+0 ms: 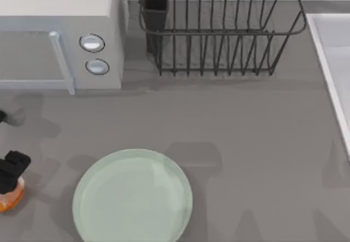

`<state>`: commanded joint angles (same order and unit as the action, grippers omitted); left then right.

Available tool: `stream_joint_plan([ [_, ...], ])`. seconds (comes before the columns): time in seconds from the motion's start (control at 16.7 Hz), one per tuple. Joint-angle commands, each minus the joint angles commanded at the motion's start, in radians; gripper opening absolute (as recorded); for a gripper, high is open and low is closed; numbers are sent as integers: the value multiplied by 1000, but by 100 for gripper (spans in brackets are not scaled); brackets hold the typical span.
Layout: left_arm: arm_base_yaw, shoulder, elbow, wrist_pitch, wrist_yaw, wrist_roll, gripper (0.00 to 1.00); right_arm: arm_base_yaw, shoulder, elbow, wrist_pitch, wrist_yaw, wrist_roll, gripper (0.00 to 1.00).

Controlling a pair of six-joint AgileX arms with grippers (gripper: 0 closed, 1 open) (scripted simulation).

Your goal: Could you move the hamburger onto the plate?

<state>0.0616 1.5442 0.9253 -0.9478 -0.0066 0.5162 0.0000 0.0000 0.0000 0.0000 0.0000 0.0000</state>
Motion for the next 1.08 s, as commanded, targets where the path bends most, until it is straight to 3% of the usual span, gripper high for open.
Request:
stream_joint_plan([
  [0.3, -4, 6, -13, 18, 0, -2, 100, 0, 0, 0, 0, 0, 0, 100],
  [0.78, 4, 167, -161, 332, 0, 6, 100, 0, 0, 0, 0, 0, 0, 100],
  [1.08, 4, 184, -176, 360, 0, 7, 100, 0, 0, 0, 0, 0, 0, 100],
])
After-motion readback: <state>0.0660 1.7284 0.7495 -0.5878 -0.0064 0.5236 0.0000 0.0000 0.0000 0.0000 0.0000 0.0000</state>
